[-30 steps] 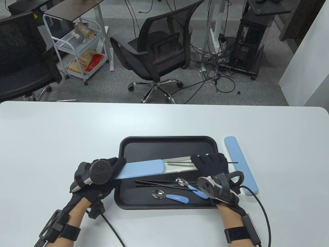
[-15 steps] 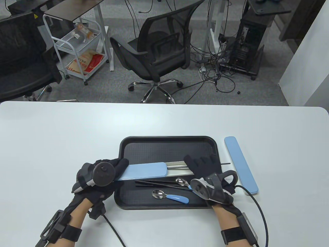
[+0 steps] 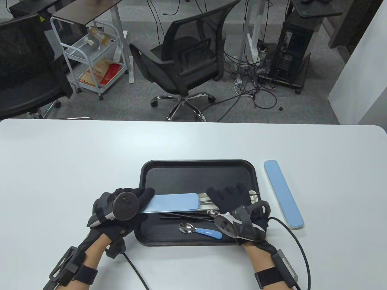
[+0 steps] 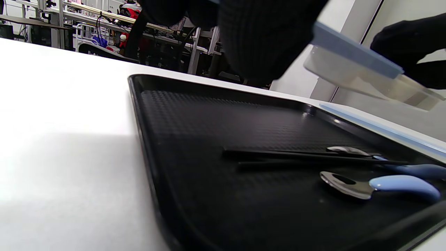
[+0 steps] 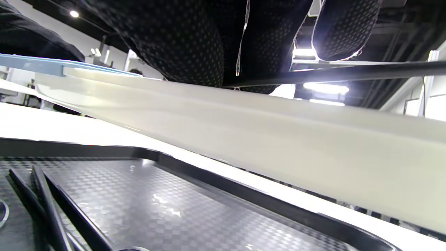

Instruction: Slide to open lunch boxes and place utensils

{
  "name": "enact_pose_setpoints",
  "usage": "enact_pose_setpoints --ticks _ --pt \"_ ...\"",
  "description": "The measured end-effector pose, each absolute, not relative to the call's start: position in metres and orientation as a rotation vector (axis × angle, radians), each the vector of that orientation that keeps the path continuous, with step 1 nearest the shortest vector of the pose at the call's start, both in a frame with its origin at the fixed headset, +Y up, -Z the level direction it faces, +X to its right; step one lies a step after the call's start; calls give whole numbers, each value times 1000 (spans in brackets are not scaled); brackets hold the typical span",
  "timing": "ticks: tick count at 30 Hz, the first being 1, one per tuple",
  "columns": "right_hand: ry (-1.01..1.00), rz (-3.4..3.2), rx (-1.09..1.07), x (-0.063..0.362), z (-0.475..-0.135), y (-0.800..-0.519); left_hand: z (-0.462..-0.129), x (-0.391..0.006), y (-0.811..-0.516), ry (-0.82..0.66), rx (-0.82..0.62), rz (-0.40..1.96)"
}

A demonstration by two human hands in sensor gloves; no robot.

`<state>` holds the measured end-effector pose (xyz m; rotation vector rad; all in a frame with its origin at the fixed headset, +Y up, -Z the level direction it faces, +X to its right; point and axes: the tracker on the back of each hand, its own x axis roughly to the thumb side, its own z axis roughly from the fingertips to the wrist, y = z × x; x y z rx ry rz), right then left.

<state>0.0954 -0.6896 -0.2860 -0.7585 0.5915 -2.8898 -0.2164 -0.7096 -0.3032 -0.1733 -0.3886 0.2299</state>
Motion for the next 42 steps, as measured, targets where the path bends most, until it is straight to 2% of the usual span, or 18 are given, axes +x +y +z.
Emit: enact_pose_setpoints --ticks 13,22,27,31,35,42 --pt "568 -2944 -775 93 -286 -692 -303 -214 -710 -378 -187 217" --pt "672 -3014 -792 96 -282 -684 -309 -226 -712 -233 -210 242" --pt "476 -3037 -822 89 -284 -699 -311 -236 -712 -139 -206 269" --pt "271 -2991 -851 76 -285 -720 -313 -241 -711 -122 -215 293" --pt "157 -2960 -858 67 -287 -734 -312 -242 -710 -114 -220 291" --pt "148 -2891 -864 56 -285 -743 -312 -242 -709 -112 -232 293"
